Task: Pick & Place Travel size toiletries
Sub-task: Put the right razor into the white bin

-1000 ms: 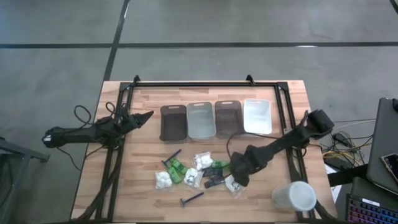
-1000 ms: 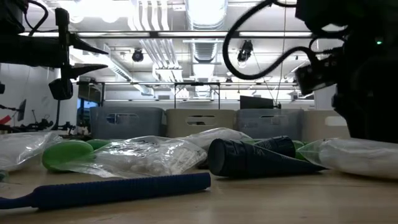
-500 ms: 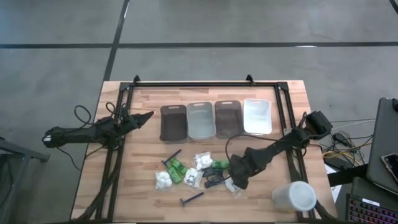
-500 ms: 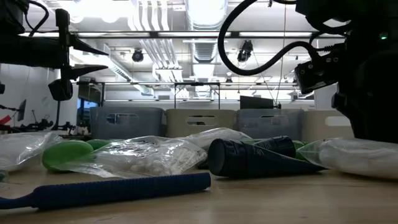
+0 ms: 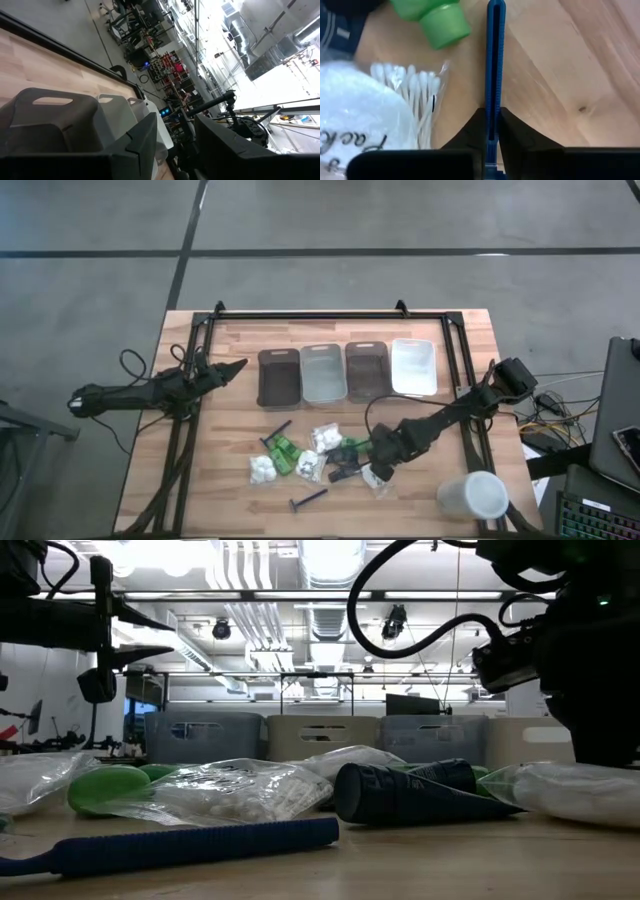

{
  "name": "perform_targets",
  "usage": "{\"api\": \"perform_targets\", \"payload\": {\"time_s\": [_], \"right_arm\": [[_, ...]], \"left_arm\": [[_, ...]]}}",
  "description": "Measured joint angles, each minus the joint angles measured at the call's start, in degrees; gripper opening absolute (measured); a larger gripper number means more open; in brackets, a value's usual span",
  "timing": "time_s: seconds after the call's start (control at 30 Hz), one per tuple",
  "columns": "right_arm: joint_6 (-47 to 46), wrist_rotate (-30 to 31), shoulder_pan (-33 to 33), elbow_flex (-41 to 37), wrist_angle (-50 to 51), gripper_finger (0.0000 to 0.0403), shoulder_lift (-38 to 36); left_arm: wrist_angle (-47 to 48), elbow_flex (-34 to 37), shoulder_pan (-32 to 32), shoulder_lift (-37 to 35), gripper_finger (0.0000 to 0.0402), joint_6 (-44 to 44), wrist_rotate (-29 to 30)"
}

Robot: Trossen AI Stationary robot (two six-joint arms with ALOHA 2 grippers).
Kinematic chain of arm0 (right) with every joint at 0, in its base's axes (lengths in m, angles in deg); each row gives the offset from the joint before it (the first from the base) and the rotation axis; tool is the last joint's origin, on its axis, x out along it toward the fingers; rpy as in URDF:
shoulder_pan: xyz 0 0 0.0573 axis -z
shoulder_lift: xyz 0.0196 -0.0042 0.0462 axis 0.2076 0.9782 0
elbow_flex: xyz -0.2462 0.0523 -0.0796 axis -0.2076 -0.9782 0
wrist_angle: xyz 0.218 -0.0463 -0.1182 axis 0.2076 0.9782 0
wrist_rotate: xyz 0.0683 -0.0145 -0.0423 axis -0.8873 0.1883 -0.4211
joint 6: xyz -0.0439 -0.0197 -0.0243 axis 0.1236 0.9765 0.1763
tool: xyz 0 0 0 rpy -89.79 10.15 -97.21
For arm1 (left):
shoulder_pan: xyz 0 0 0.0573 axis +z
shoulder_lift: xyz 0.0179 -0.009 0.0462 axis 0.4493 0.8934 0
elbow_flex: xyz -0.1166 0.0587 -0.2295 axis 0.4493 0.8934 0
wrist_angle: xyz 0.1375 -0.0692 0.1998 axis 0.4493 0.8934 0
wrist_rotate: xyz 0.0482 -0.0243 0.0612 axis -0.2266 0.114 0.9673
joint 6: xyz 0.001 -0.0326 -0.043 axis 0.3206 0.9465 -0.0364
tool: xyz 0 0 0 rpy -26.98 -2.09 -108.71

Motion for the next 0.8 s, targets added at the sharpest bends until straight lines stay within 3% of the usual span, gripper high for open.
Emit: {"api": "perform_targets", "payload": {"time_s": [0.33,0.8], "right_arm": [[-1.2,0.4,-0.6,0.6,2.1,0.0024,-2.8],[-16.9,14.5,-8.0,-5.3,7.8,0.0023,-21.2]], "left_arm": [[0.1,0.0,0.0,0.0,0.0138,0.0,-0.1],[0.2,0.0,0.0,0.0,0.0138,0.0,-0.3]]}}
